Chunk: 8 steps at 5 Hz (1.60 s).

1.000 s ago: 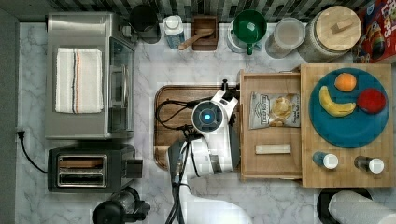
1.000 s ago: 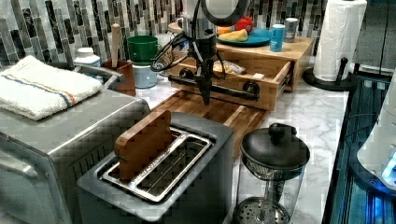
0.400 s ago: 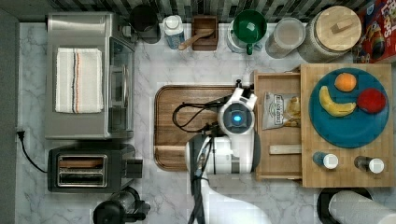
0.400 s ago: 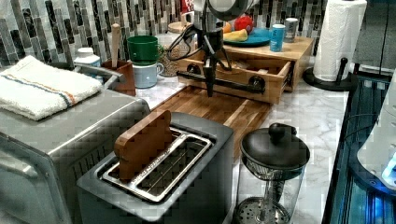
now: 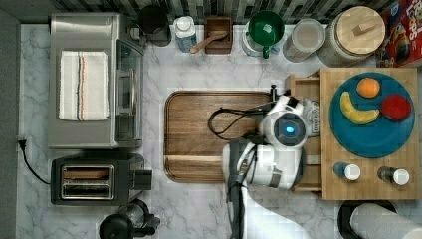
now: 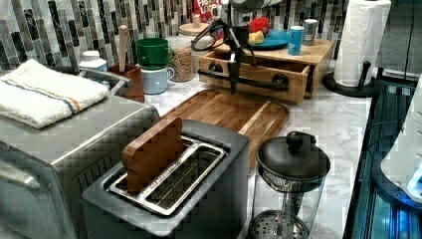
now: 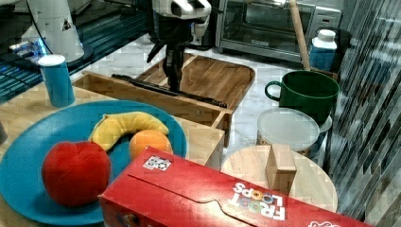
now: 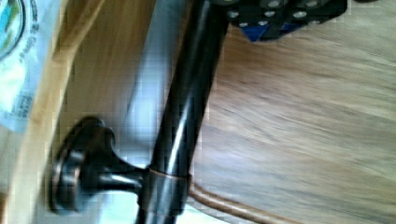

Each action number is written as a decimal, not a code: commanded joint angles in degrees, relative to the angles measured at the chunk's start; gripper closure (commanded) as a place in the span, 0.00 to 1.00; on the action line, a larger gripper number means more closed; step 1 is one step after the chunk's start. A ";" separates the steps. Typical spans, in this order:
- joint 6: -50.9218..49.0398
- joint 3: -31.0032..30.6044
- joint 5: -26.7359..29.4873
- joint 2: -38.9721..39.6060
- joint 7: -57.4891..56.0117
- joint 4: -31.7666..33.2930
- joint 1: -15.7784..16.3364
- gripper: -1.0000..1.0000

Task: Close the drawer.

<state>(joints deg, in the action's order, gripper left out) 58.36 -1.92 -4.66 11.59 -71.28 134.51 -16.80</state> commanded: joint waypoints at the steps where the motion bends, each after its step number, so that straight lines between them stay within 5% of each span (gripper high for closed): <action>1: 5.65 6.58 0.42 6.73 -11.49 -12.37 -11.00 1.00; 2: 4.90 5.90 0.46 8.48 -12.40 -15.36 -13.42 1.00; 8: 3.99 5.77 0.15 8.30 -11.48 -15.85 -14.04 1.00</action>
<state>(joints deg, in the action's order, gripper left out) 58.41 -1.98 -3.49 18.27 -77.38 126.79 -24.30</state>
